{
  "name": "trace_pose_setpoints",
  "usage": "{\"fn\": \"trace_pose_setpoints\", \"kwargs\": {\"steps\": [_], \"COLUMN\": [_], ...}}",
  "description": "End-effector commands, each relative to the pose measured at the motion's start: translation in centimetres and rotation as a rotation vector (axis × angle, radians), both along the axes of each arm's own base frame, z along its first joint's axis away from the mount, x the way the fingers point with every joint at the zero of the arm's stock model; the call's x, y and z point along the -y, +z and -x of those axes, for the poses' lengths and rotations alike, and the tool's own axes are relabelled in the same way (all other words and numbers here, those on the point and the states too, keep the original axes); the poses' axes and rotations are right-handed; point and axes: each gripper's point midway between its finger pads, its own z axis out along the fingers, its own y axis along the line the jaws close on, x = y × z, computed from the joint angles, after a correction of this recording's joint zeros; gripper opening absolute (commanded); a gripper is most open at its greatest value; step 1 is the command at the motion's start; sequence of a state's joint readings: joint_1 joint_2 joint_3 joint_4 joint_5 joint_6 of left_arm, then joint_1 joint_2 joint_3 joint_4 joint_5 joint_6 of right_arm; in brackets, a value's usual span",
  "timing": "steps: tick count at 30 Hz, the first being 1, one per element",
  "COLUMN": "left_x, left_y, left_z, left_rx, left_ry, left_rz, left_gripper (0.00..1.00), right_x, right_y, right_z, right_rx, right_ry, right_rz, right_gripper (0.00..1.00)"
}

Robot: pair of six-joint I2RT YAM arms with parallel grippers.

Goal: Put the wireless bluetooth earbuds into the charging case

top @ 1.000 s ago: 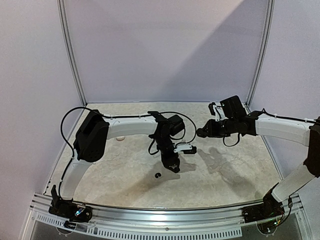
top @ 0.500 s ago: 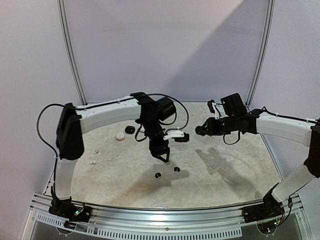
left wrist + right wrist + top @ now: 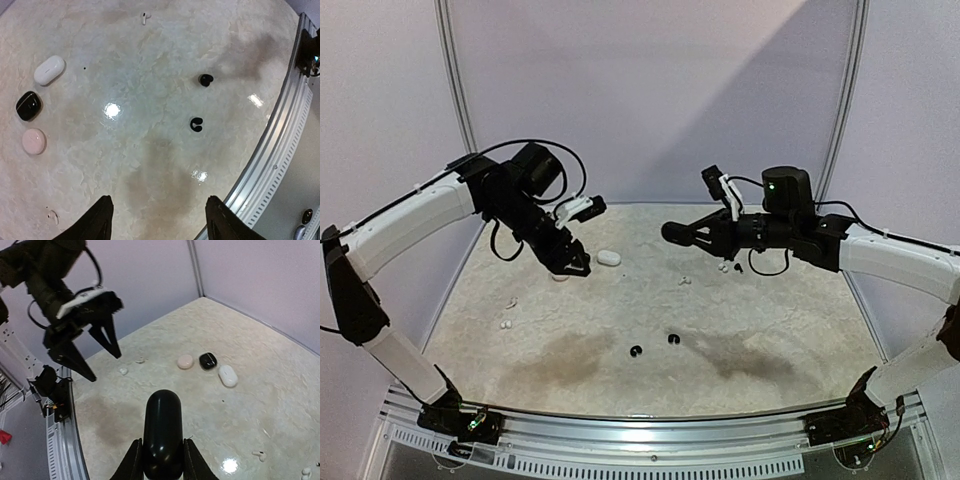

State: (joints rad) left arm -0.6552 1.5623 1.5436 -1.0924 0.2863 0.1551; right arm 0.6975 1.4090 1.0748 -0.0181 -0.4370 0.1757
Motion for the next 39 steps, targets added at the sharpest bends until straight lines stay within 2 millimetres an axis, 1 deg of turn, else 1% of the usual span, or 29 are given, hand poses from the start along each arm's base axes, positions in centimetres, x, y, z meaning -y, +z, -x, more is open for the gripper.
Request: {"fn": "trace_pose_setpoints", "kwargs": {"steps": [1,2,3,5,6,7,8,9,10,12,13,14,15,16,17,18,19,20,21,22,23,24,26,28,29,30,33,35,39], "left_x": [-4.3,-5.0,-5.2,-4.9,-4.4,-3.9,-3.5,-3.6,-3.8,-3.6,-4.1,-5.1,-6.5,-8.7,-10.7,-13.4,-15.2,-16.3,-16.7,-16.6,-16.0,-14.9,-11.6,-8.4,-7.2,-6.4,-6.4,-6.5,-6.1], "left_y": [2.7,3.4,4.3,5.6,5.7,5.3,5.1,5.5,5.1,3.8,3.1,2.2,0.8,0.4,-0.1,0.1,0.5,1.2,2.2,2.8,3.2,3.6,3.7,3.1,3.1,3.1,3.3,3.6,3.7], "left_z": [0.6,0.9,1.4,2.0,2.3,2.5,2.2,1.5,1.9,3.3,3.5,3.2,2.7,1.8,1.2,0.5,0.3,0.4,0.8,1.2,1.9,2.8,5.1,7.8,8.9,9.6,9.5,9.8,11.1], "left_rx": [0.137,0.207,0.287,0.415,0.448,0.466,0.483,0.509,0.51,0.532,0.523,0.507,0.479,0.492,0.506,0.559,0.61,0.655,0.69,0.704,0.703,0.706,0.71,0.638,0.596,0.571,0.605,0.615,0.598], "left_ry": [0.15,0.159,0.156,0.17,0.165,0.157,0.181,0.24,0.236,0.155,0.163,0.208,0.279,0.373,0.451,0.532,0.578,0.6,0.592,0.574,0.534,0.466,0.275,0.121,0.059,0.022,0.023,0.003,-0.072], "left_rz": [0.04,0.086,0.152,0.319,0.395,0.443,0.493,0.602,0.67,0.711,0.723,0.734,0.736,0.739,0.729,0.715,0.705,0.71,0.731,0.754,0.782,0.805,0.823,0.859,0.888,0.909,0.924,0.932,0.956], "left_gripper": [0.64,0.62,0.61,0.62,0.63,0.63,0.63,0.64,0.64,0.65,0.65,0.66,0.66,0.65,0.64,0.62,0.61,0.6,0.6,0.6,0.61,0.62,0.67,0.75,0.78,0.82,0.88,0.89,0.89], "right_x": [-1.6,-1.9,-2.2,-3.1,-3.7,-4.4,-5.1,-5.9,-6.6,-7.9,-8.4,-8.9,-9.4,-9.9,-10.3,-10.8,-11.3,-11.8,-12.3,-12.9,-13.4,-13.9,-14.7,-15.2,-15.5,-15.7,-16.3,-16.8,-17.9], "right_y": [4.2,4.2,4.2,4.5,4.7,4.8,5.1,4.9,4.9,5.0,5.2,5.2,5.2,5.6,5.5,5.6,5.1,4.9,5.0,4.7,4.8,4.7,4.5,4.4,4.4,4.6,4.4,4.3,3.5], "right_z": [1.4,1.4,1.5,1.8,2.2,2.6,3.4,3.8,4.3,5.2,5.5,5.6,5.5,5.5,5.3,5.1,4.8,4.6,4.6,4.5,4.8,5.0,5.3,5.7,5.9,6.3,7.7,9.0,11.4], "right_rx": [0.152,0.152,0.16,0.181,0.194,0.202,0.214,0.226,0.241,0.276,0.287,0.291,0.294,0.3,0.293,0.279,0.264,0.252,0.249,0.235,0.233,0.228,0.232,0.246,0.253,0.256,0.251,0.245,0.219], "right_ry": [0.099,0.103,0.11,0.131,0.153,0.181,0.216,0.246,0.274,0.32,0.334,0.341,0.346,0.349,0.351,0.351,0.352,0.357,0.366,0.376,0.392,0.406,0.423,0.44,0.451,0.469,0.532,0.591,0.685], "right_rz": [-0.061,-0.073,-0.084,-0.102,-0.115,-0.125,-0.135,-0.136,-0.137,-0.13,-0.134,-0.137,-0.14,-0.148,-0.15,-0.159,-0.158,-0.163,-0.171,-0.172,-0.179,-0.178,-0.169,-0.16,-0.159,-0.162,-0.169,-0.179,-0.186], "right_gripper": [0.0,0.0,0.0,0.0,0.0,0.0,0.0,0.0,0.0,0.0,0.0,0.0,0.0,0.0,0.0,0.0,0.0,0.0,0.0,0.0,0.0,0.0,0.0,0.0,0.0,0.0,0.0,0.0,0.0]}}
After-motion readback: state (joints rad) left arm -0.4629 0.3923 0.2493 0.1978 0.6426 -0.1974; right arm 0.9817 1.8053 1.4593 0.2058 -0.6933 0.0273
